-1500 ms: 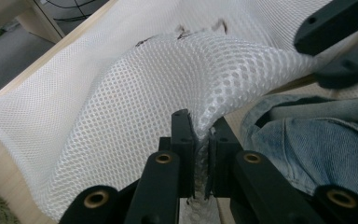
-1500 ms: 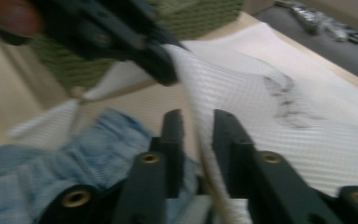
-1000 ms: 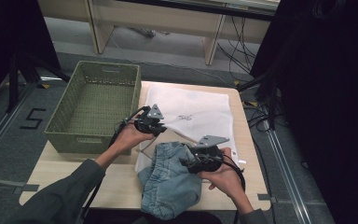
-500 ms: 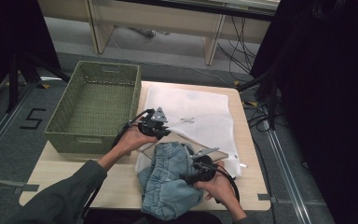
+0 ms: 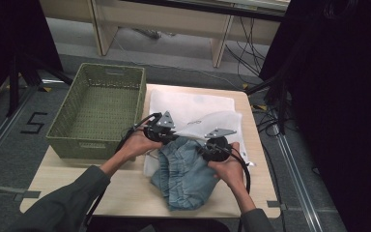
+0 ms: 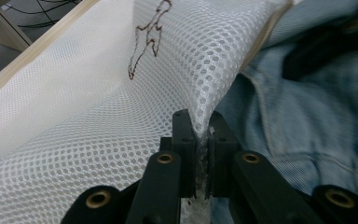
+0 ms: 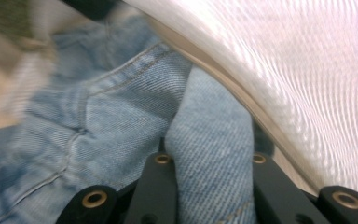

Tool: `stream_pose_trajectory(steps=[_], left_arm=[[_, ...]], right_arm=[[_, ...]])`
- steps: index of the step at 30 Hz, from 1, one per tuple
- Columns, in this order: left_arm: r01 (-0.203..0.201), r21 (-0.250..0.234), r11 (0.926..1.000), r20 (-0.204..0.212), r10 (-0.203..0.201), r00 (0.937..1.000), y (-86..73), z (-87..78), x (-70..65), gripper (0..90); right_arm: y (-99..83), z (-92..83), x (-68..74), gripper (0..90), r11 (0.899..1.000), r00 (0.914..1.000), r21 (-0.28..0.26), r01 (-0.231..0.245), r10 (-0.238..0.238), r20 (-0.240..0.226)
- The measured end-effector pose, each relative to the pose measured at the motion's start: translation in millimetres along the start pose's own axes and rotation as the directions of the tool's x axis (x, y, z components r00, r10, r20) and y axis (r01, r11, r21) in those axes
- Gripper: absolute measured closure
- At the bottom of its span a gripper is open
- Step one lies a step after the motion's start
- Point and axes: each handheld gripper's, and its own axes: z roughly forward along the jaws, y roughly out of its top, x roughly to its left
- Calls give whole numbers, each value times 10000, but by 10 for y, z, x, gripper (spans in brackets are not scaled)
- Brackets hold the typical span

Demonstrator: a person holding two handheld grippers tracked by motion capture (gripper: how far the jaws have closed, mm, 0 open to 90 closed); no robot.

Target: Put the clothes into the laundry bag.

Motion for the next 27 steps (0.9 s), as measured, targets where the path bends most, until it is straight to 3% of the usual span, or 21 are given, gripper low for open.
stream_pose_trajectory(steps=[1, 2, 4, 5, 7, 9, 10, 11, 12, 15, 16, 19, 20, 22, 23, 24, 25, 27], left_arm=[[-134, 34, 9999, -21, 134, 9999, -2, -6, 15, 834], [-19, 53, 10000, -30, 20, 10000, -10, -5, 20, 834], [50, 106, 9999, -34, -49, 10000, -23, 2, 34, 834], [-67, 150, 9999, -35, 68, 10000, -26, 2, 45, 834], [88, 157, 9998, -37, -88, 10000, -34, 6, 39, 833], [65, 136, 9999, -27, -65, 10000, -37, 8, 54, 832], [153, 130, 9998, -50, -153, 9999, -40, 8, 55, 832], [236, 131, 9996, -71, -235, 9997, -44, 8, 52, 832], [184, 136, 9997, -54, -184, 9998, -46, 4, 61, 831], [272, 150, 9995, -29, -271, 9996, -58, 5, 83, 831], [291, 167, 9994, -42, -290, 9996, -61, 8, 84, 830], [373, 225, 9990, 1, -373, 9993, -66, 9, 86, 830], [301, 176, 9994, 16, -301, 9995, -65, 8, 95, 830], [499, 114, 9987, 37, -499, 9987, -71, 1, 102, 831], [542, 99, 9985, 56, -542, 9985, -75, -3, 115, 831], [476, 128, 9988, 74, -477, 9988, -78, -9, 132, 831], [634, 115, 9979, 98, -635, 9979, -86, -9, 139, 831], [729, 54, 9973, 94, -730, 9973, -94, -5, 151, 831]], right_arm=[[-24, 94, -30, 824, 9997, 9992, 126, 189, -194, 340], [-68, 208, -44, 821, 9986, 9984, 503, 170, -197, 538], [-200, 432, -82, 804, 9926, 9987, 1211, 10, -73, 509], [-235, 480, -95, 783, 9914, 9987, 1312, -1, -66, 510], [-189, 412, -92, 686, 9912, 9985, 1315, -152, 82, 533], [-93, 261, -77, 588, 9971, 9967, 693, -322, 269, 767], [-38, 148, -54, 561, 9995, 9978, 298, -138, 118, 651], [10, 53, -12, 531, 9993, 9983, 100, -367, 362, 451], [34, -9, 2, 509, 9998, 9991, -112, -135, 139, 398], [99, -181, 148, 480, 9975, 9985, -655, -257, 224, -509], [105, -192, 228, 471, 9960, 9967, -892, 105, -177, -798], [104, -168, 499, 447, 9978, 9892, -429, 499, -553, -1356], [90, -121, 568, 439, 9959, 9887, -679, 597, -684, -1336], [66, -71, 728, 425, 9950, 9834, -400, 911, -962, -1538], [52, -30, 794, 417, 9910, 9778, -529, 1227, -1298, -1644], [33, -1, 885, 408, 9891, 9720, -223, 1457, -1473, -1829], [5, 60, 960, 407, 9884, 9710, -333, 1479, -1515, -1851], [-40, 129, 1083, 399, 9815, 9603, 143, 1910, -1838, -2100]])
